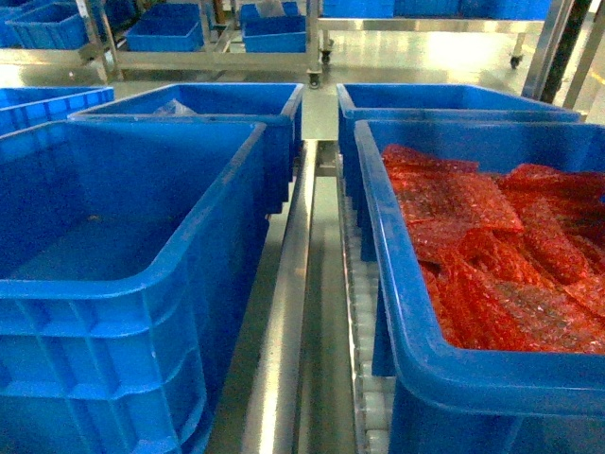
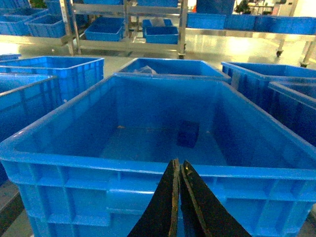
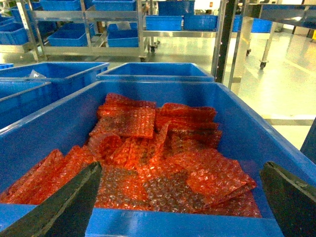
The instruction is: Pick blue part to blue bin on bottom shelf
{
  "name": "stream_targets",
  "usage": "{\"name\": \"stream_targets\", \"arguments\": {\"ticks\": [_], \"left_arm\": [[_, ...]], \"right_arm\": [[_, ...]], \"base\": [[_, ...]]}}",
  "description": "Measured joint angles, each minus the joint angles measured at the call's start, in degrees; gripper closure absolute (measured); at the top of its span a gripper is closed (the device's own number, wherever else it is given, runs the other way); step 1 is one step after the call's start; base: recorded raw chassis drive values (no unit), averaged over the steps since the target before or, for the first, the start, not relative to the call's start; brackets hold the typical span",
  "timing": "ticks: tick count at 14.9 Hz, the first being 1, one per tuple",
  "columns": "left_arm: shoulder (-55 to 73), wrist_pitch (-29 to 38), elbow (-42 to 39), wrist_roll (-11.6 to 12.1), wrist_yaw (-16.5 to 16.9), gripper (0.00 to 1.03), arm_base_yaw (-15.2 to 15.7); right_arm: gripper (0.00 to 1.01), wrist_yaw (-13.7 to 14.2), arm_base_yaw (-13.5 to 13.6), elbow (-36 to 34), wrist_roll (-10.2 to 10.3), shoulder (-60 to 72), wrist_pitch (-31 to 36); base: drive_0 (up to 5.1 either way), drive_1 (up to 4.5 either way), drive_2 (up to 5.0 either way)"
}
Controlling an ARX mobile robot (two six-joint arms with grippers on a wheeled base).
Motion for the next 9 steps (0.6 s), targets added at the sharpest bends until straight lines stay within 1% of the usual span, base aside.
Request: {"name": "stream_targets", "arguments": {"ticks": [1, 2, 4, 6, 7, 8, 9], "left_arm": [[0.0, 0.3, 0.0, 0.0, 0.1, 1.01, 0.0], [0.0, 0.5, 0.0, 0.0, 0.1, 0.99, 0.0], [0.0, 0.3, 0.0, 0.0, 0.1, 0.8, 0.0], [0.0, 0.3, 0.0, 0.0, 0.1, 0.5, 0.0], [0.0, 0.3, 0.0, 0.0, 0.1, 0.39, 0.0], [0.0, 0.3, 0.0, 0.0, 0.1, 0.25, 0.0], [0.0, 0.3, 0.0, 0.0, 0.1, 0.14, 0.0]], "right_arm": [[0.03, 0.0, 0.0, 0.0, 0.0, 0.0, -0.1], [0.03, 0.0, 0.0, 0.0, 0.0, 0.0, -0.2], [0.03, 0.0, 0.0, 0.0, 0.0, 0.0, -0.1], [0.03, 0.0, 0.0, 0.0, 0.0, 0.0, -0.1], [0.03, 0.0, 0.0, 0.0, 0.0, 0.0, -0.1], [0.03, 0.0, 0.0, 0.0, 0.0, 0.0, -0.1], [0.03, 0.0, 0.0, 0.0, 0.0, 0.0, -0.1]], "base": [[0.0, 0.0, 0.0], [0.0, 0.0, 0.0], [0.0, 0.0, 0.0], [0.0, 0.0, 0.0], [0.0, 0.0, 0.0], [0.0, 0.0, 0.0], [0.0, 0.0, 0.0]]}}
